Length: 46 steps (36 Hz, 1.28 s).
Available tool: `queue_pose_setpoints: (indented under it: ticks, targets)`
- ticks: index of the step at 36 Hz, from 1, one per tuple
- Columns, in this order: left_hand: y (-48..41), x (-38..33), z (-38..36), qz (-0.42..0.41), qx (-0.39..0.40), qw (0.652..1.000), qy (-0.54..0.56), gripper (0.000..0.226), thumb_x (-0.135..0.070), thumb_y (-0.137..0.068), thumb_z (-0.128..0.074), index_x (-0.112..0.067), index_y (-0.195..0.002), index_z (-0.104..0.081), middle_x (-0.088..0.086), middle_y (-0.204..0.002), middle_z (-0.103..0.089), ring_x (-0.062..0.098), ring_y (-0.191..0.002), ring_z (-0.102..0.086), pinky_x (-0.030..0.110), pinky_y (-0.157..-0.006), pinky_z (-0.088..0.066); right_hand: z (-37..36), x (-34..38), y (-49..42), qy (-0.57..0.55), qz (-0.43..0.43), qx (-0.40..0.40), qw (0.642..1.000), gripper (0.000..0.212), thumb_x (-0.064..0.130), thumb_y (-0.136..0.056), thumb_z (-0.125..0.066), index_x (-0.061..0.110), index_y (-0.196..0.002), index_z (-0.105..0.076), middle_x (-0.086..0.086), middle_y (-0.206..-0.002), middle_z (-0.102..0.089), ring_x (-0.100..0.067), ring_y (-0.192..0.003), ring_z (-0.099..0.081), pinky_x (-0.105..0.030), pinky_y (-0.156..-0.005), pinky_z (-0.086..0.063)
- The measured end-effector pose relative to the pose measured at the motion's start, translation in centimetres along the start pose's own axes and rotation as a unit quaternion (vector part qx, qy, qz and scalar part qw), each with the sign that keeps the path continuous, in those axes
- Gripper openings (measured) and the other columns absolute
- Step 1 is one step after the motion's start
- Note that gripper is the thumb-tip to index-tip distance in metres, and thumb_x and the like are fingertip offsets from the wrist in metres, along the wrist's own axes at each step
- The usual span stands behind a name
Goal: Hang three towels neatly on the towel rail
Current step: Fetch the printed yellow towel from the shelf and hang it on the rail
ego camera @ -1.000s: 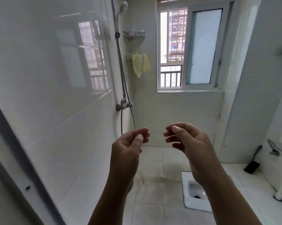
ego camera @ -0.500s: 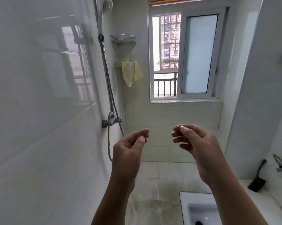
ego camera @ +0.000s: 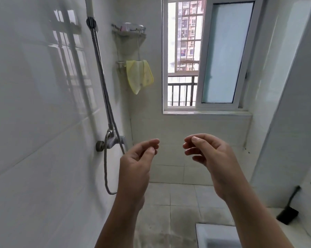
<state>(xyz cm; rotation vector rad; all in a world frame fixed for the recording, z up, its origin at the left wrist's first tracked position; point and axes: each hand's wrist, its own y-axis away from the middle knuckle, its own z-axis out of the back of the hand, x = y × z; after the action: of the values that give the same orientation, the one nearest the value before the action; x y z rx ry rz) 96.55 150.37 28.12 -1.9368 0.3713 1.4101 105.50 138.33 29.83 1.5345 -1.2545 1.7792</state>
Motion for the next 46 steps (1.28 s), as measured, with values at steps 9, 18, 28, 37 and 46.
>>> queue_pose_setpoints:
  ticks: [9, 18, 28, 37, 46]
  targets:
    - [-9.7, 4.3, 0.4, -0.007, 0.050, 0.999, -0.002, 0.027, -0.007, -0.090, -0.050, -0.028, -0.084, -0.068, -0.012, -0.083, -0.070, -0.008, -0.076, -0.063, 0.002, -0.059, -0.045, -3.5, -3.9, -8.4, -0.001, 0.013, -0.034, 0.999, 0.022, 0.014, -0.090, -0.049, 0.019, -0.076, -0.066, 0.008, -0.065, -0.070, -0.003, -0.062, -0.063, -0.023, -0.065, -0.047]
    - [-19.9, 8.0, -0.1, -0.018, 0.077, 0.997, -0.012, 0.029, -0.009, -0.090, -0.050, -0.030, -0.083, -0.067, -0.011, -0.085, -0.070, -0.007, -0.079, -0.063, 0.003, -0.059, -0.045, -6.6, -6.9, -17.6, 0.010, 0.013, -0.046, 0.999, 0.022, 0.016, -0.090, -0.050, 0.021, -0.076, -0.066, 0.010, -0.065, -0.070, -0.002, -0.062, -0.063, -0.028, -0.070, -0.048]
    - [-27.9, 13.2, -4.1, 0.011, 0.061, 0.998, -0.013, 0.026, -0.006, -0.090, -0.050, -0.026, -0.085, -0.067, -0.006, -0.085, -0.070, -0.006, -0.072, -0.063, 0.003, -0.055, -0.043, -5.1, -11.3, -27.4, -0.002, -0.007, -0.045, 0.999, 0.021, 0.015, -0.090, -0.051, 0.019, -0.076, -0.066, 0.009, -0.063, -0.070, -0.002, -0.060, -0.062, -0.025, -0.066, -0.046]
    - [-35.4, 16.8, -9.7, 0.002, -0.013, 1.000, -0.006, 0.026, -0.002, -0.090, -0.048, -0.020, -0.085, -0.065, -0.002, -0.084, -0.068, -0.008, -0.067, -0.061, 0.002, -0.055, -0.042, -2.6, -14.4, -38.4, -0.017, -0.013, 0.015, 1.000, 0.023, 0.012, -0.089, -0.052, 0.019, -0.073, -0.066, 0.006, -0.065, -0.068, -0.006, -0.061, -0.060, -0.023, -0.065, -0.042]
    - [-43.1, 18.7, -10.9, -0.002, -0.086, 0.996, -0.025, 0.026, 0.002, -0.090, -0.044, -0.016, -0.083, -0.061, 0.000, -0.082, -0.065, -0.005, -0.064, -0.060, 0.001, -0.053, -0.040, -3.8, -16.2, -48.0, -0.022, -0.004, 0.069, 0.997, 0.022, 0.012, -0.088, -0.052, 0.018, -0.072, -0.066, 0.007, -0.064, -0.066, -0.004, -0.059, -0.059, -0.022, -0.063, -0.041]
